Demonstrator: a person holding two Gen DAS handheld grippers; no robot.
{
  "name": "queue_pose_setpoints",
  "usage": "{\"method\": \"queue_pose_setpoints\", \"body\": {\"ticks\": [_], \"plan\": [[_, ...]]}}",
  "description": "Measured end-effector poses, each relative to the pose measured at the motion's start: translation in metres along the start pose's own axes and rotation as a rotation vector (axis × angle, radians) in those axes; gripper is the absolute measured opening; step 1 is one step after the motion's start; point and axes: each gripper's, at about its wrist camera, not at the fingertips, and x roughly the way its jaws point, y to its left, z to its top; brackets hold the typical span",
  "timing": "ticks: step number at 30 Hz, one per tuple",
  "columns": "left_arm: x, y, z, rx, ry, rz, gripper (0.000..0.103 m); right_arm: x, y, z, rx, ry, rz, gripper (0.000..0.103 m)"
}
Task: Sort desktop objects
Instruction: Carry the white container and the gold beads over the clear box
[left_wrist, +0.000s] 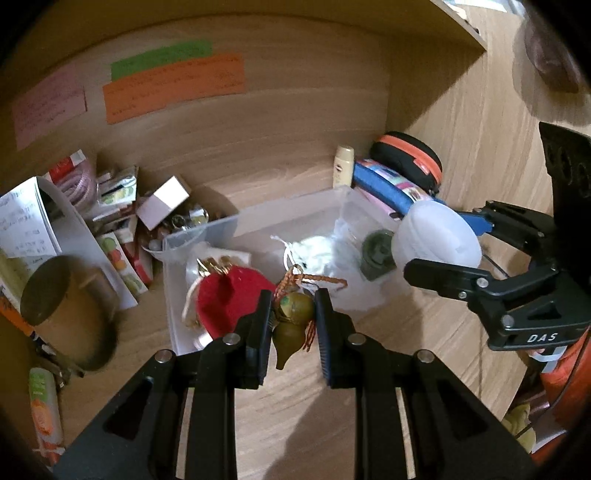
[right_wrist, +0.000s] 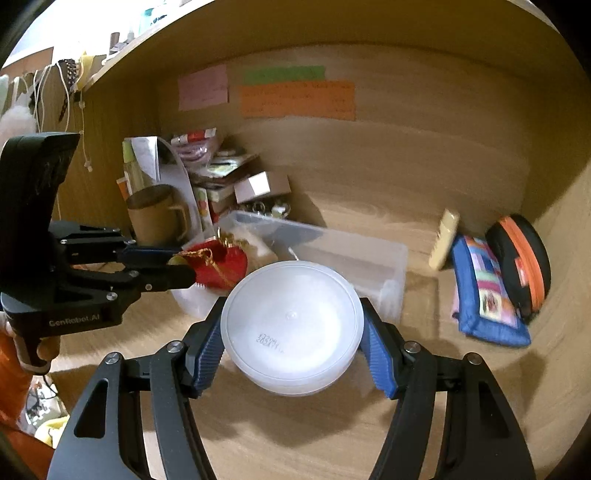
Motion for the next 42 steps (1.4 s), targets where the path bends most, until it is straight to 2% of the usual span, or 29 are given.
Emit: {"method": "queue_pose_setpoints", "body": {"ticks": [8,16,31,37,40,42], "plan": [[0.023,0.024,0.012,-0.029,0.011,-0.01,0.021,0.039,0.007,0.027,-0.016,0.014,0.014,0.063],[0.05,0.042,0.013,-0.048,0.051,-0.014,0.021,0.087,0.018,0.039,-0.067,0.091,0.023,0.063],[0.079,0.067,0.007,-0.071,0.085,0.013,0.021,0.139,0.023,0.029,-0.111,0.191,0.046,0.063],[0.083,0.067,0.006,-0.062,0.081,0.031,0.029,0.138,0.026,0.027,-0.147,0.166,0.013,0.063],[0.083,0.068,0.006,-0.061,0.074,0.053,0.039,0.136,0.026,0.028,-0.154,0.16,0.012,0.063],[0.083,0.071,0.005,-0.073,0.069,0.042,0.042,0.135,0.024,0.029,-0.148,0.158,0.022,0.064]]}}
